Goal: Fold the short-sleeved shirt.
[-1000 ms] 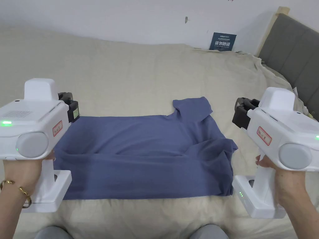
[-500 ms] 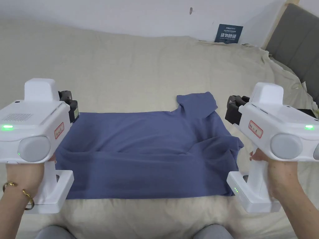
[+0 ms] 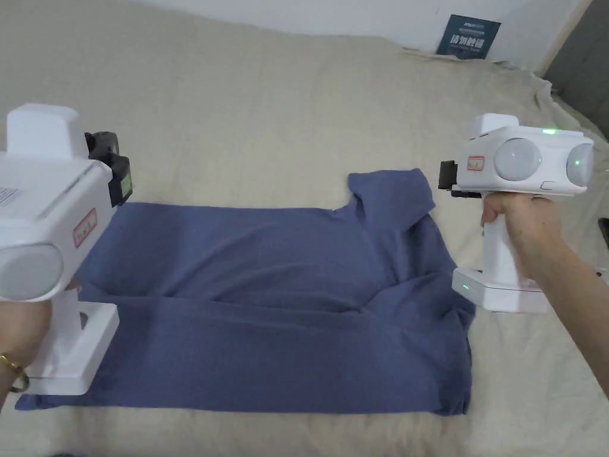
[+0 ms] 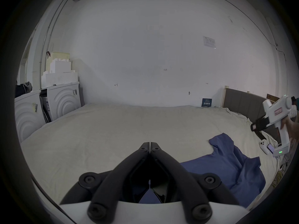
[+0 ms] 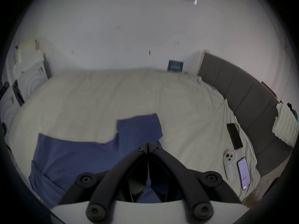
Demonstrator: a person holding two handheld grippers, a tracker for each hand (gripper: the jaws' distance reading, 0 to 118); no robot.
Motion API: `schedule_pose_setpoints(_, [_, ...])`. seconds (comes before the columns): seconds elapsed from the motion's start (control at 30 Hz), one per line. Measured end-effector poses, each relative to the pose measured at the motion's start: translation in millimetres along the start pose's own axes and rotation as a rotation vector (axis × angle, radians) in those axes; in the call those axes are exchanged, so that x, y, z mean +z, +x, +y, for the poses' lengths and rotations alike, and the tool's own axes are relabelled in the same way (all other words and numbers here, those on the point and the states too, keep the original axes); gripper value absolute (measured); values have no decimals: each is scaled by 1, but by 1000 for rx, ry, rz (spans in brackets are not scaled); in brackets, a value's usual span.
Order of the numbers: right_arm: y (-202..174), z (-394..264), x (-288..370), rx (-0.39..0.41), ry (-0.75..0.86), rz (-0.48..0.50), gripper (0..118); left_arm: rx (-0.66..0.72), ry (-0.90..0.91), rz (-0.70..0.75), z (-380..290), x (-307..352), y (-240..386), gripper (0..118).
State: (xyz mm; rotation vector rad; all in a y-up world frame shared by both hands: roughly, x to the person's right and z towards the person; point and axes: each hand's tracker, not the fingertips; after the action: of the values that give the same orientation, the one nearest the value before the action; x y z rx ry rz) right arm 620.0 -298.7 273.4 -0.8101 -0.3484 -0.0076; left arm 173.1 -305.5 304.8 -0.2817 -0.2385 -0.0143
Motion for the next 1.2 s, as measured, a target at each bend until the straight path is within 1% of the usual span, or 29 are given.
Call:
schedule_pose_setpoints(0.07, [8,9,-31,-57,-85,29,0,9,-5,6,0,-12,-1,0])
schedule_pose_setpoints(0.1, [13,12,-47,-86,-128,43,4,12,-8,10,-1,-18,-2,0])
schedule_pose_setpoints(0.13, [16,13,-59,-100,-158,50,17,16,-13,12,-2,-24,-3,0])
schedule_pose_setpoints(0.17, [19,12,-72,-89,-183,47,39,23,-24,13,-3,-30,-5,0])
schedule_pose_setpoints(0.2, [20,11,-85,-88,-204,30,75,30,-38,11,-4,-33,-5,0])
schedule_pose_setpoints(0.23, [21,10,-97,-86,-236,15,94,32,-43,15,-6,-37,-7,0])
schedule_pose_setpoints(0.27, [22,8,-109,-80,-268,-4,98,29,-51,22,-8,-41,-8,0])
schedule_pose_setpoints(0.4, [28,-3,-140,-129,-303,-22,97,26,-82,44,-17,-57,-15,0])
schedule_pose_setpoints(0.47, [27,-10,-149,-141,-310,-34,96,29,-97,49,-21,-62,-16,0])
schedule_pose_setpoints(0.57, [26,-15,-162,-131,-348,-69,86,24,-117,58,-25,-72,-17,0])
schedule_pose_setpoints(0.67, [25,-18,-169,-149,-348,-68,85,31,-134,57,-28,-79,-17,0])
schedule_pose_setpoints(0.7, [25,-19,-171,-156,-356,-56,81,33,-143,51,-29,-82,-17,0])
schedule_pose_setpoints(0.73, [25,-20,-172,-160,-359,-47,74,33,-154,42,-30,-84,-19,0])
schedule_pose_setpoints(0.77, [24,-19,-171,-183,-355,-8,65,33,-167,32,-30,-88,-19,0])
schedule_pose_setpoints(0.8, [24,-17,-170,-200,-358,12,51,33,-179,30,-29,-92,-19,0])
schedule_pose_setpoints(0.83, [25,-14,-170,-192,-357,12,40,36,-189,27,-29,-95,-20,0])
schedule_pose_setpoints(0.87, [24,-12,-167,-184,-351,23,22,57,-214,21,-30,-100,-24,3])
schedule_pose_setpoints(0.9, [24,-10,-165,-195,-342,59,4,102,-236,16,-28,-105,-27,14])
schedule_pose_setpoints(0.93, [22,-8,-163,-193,-344,33,3,135,-249,-3,-26,-109,-30,25])
schedule_pose_setpoints(0.97, [22,-7,-162,-185,-352,31,3,180,-267,-13,-24,-114,-34,40])
schedule_pose_setpoints(1.0, [21,-7,-160,-171,-350,37,3,212,-298,-16,-23,-120,-38,68])
schedule_pose_setpoints(1.07, [20,-6,-156,-161,-343,34,3,247,-351,-25,-20,-134,-46,102])
schedule_pose_setpoints(1.1, [22,-6,-157,-162,-339,36,3,255,-383,-23,-18,-141,-49,115])
schedule_pose_setpoints(1.13, [21,-5,-155,-161,-335,38,3,265,-404,-30,-16,-149,-54,118])
schedule_pose_setpoints(1.2, [19,-5,-153,-145,-326,33,3,282,-478,-27,-12,-169,-65,118])
